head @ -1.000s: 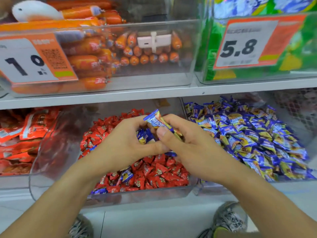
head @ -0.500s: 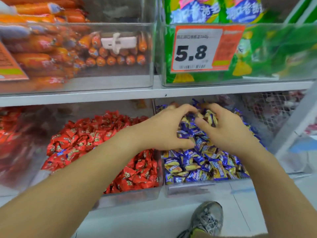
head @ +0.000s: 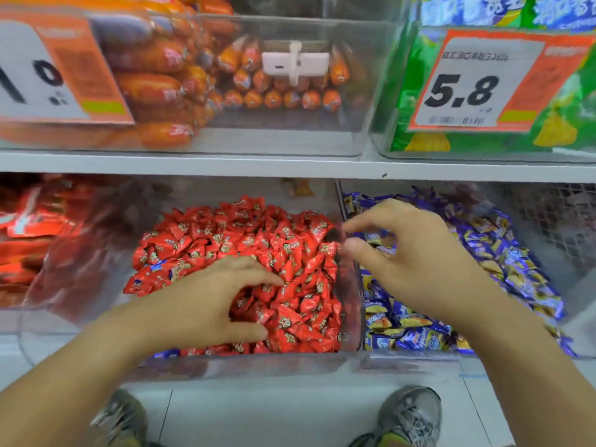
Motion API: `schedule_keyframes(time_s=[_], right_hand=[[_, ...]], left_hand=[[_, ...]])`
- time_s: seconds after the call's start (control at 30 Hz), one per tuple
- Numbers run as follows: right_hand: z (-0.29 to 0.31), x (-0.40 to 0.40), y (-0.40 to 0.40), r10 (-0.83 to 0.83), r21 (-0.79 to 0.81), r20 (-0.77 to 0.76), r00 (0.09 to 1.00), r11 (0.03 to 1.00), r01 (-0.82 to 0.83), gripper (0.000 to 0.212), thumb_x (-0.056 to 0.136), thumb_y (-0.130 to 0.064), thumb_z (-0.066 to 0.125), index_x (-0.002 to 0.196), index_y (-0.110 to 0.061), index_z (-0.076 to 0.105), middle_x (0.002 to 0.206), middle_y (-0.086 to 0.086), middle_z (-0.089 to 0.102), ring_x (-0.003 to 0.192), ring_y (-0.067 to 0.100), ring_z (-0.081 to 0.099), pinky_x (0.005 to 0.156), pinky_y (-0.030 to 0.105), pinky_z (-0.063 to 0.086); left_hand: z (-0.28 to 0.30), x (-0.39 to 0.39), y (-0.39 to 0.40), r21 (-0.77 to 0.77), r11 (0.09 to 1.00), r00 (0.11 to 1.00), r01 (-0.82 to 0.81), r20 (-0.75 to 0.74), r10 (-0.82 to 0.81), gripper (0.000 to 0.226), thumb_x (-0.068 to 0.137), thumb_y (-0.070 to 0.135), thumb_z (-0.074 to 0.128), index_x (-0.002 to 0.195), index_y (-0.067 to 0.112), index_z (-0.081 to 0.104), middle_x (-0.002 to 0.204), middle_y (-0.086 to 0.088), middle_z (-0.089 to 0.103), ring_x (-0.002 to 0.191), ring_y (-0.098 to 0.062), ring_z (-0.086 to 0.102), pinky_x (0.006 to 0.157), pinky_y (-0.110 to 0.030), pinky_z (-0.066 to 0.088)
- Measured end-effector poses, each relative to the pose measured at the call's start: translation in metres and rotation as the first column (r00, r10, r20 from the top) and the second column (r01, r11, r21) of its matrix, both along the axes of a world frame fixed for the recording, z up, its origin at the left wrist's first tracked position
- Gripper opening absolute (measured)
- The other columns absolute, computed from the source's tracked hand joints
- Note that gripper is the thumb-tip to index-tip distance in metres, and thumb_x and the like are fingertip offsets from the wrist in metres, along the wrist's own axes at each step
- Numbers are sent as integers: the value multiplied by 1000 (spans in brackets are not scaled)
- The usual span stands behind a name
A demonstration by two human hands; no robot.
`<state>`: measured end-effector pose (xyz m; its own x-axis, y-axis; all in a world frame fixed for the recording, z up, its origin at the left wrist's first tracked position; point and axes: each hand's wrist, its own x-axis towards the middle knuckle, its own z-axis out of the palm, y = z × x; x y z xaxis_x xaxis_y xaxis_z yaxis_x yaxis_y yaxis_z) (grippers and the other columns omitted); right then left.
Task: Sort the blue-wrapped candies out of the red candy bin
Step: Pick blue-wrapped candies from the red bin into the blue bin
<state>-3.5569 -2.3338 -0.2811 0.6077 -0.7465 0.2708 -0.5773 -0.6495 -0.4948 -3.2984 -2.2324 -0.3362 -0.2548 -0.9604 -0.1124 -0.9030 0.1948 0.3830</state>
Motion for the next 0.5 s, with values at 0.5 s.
schedule_keyframes(time_s=[0.5], right_hand=[[-42, 110, 19, 241, 99, -617, 749, 968, -229, 70, 66, -75, 69, 128, -45, 59, 119, -7, 49, 117, 19, 37, 95, 39, 28]], left_hand=[[-13, 68, 23, 47, 952, 946, -303, 138, 294, 32, 74, 1, 61, 91, 28, 62, 102, 10, 59, 99, -13, 56, 85, -30, 45]])
